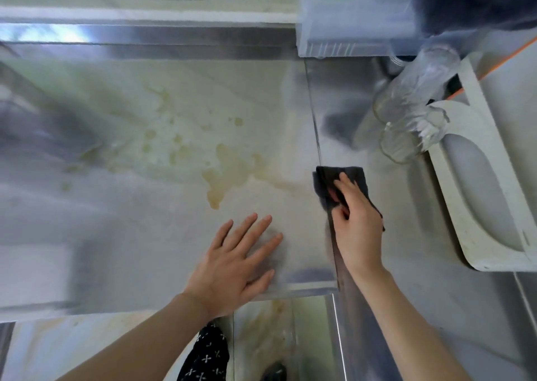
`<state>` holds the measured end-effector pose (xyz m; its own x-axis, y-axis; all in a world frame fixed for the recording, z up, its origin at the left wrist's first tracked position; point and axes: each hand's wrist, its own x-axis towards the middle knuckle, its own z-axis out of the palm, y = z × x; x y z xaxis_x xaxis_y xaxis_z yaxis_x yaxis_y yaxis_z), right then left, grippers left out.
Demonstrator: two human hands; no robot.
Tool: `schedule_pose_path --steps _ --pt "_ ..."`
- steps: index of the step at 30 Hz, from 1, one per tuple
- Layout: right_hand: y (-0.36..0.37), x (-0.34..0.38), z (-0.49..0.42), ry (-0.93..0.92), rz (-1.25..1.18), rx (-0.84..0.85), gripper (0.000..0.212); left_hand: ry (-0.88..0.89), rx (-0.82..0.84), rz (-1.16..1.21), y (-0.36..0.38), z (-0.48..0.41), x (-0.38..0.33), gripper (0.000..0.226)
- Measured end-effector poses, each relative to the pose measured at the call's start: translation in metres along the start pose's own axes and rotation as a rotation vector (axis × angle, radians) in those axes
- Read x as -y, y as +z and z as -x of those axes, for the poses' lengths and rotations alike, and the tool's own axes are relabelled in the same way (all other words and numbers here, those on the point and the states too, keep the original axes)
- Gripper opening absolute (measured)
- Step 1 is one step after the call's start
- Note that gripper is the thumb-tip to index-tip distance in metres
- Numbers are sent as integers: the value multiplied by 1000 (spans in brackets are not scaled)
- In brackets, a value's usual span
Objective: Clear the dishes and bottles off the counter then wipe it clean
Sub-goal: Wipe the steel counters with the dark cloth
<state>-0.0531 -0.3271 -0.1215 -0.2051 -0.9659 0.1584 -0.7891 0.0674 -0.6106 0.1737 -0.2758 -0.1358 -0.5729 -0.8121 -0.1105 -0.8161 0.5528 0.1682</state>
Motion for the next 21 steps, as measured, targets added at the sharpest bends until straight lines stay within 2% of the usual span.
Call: schedule_pose_path --steps 4,9,11,13,15,18,20,21 --pt "-1 37 13 204 -224 -59 48 12 -10 41 -3 -1 -2 54" --pt "32 67 44 48 -110 85 45 -48 -51 225 -18 2 0 43" --pt "36 72 49 37 -109 143 45 -62 -121 356 -26 10 9 37" --pt "39 82 57 8 -91 209 42 -90 -200 370 -31 22 29 33" --pt "44 95 73 -95 3 305 40 -222 -243 363 -30 35 54 35" --pt "52 112 98 -301 104 537 46 -480 -202 311 -26 40 84 45" --pt "55 117 104 -280 128 639 54 -578 -155 270 -22 35 91 55" --pt "57 117 104 -268 187 615 54 -599 -132 252 -21 31 91 59"
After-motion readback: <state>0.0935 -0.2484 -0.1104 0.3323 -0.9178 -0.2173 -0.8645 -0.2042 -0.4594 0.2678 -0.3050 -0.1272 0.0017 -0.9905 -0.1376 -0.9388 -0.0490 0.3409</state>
